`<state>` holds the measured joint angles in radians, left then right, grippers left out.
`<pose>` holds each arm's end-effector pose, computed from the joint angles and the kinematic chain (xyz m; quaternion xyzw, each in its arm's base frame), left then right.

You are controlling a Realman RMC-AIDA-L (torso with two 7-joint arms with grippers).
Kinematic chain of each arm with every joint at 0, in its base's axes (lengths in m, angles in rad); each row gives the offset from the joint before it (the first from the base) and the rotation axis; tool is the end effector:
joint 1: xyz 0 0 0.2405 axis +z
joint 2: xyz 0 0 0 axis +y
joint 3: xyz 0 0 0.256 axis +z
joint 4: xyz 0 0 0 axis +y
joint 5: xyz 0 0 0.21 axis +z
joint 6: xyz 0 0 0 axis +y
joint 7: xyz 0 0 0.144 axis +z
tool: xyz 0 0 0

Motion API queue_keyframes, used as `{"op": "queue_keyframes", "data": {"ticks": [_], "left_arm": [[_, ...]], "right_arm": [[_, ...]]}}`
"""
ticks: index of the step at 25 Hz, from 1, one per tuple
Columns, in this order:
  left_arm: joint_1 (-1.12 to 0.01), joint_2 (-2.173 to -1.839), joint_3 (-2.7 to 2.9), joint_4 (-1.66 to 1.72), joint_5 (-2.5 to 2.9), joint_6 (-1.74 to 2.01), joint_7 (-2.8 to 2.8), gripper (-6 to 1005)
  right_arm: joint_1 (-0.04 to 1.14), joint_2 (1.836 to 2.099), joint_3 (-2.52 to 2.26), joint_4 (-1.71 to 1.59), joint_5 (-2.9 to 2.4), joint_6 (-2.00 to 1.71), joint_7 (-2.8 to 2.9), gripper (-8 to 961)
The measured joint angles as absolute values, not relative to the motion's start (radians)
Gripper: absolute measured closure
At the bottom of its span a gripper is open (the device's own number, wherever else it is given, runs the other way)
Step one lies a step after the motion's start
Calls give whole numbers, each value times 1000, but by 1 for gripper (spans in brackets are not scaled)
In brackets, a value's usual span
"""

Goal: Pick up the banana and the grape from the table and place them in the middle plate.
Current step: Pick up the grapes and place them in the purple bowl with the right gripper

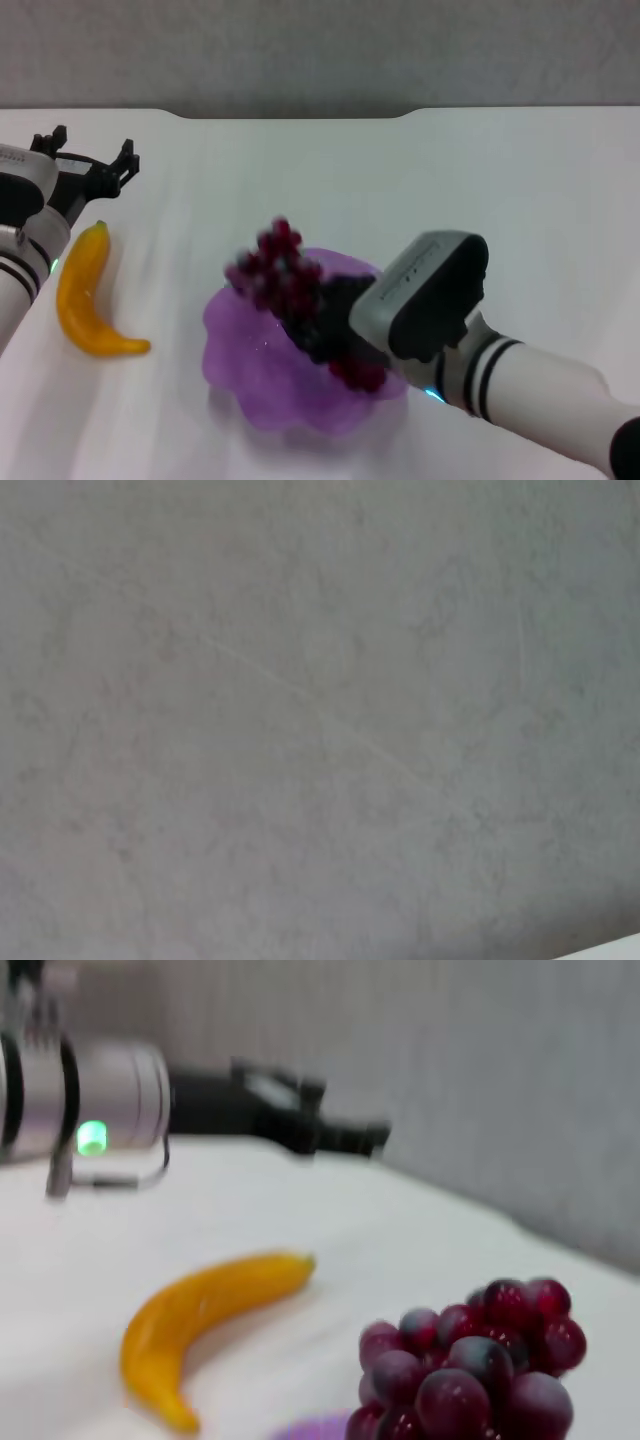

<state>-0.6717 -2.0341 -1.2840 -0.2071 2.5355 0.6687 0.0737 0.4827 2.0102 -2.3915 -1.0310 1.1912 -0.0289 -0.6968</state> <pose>-0.3020 0.4278 0.0002 -0.7248 -0.2341 -0.1604 0.6278 0.1694 0.3263 -0.1444 -0.9241 0.1753 0.1191 0.3179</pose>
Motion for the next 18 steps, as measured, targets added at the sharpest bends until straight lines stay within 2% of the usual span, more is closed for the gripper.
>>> {"op": "queue_keyframes", "data": {"ticks": [18], "left_arm": [[-675, -2036, -1284, -207, 2536, 671, 77, 105]], "right_arm": [[544, 2011, -2319, -913, 1220, 109, -612, 456]]}}
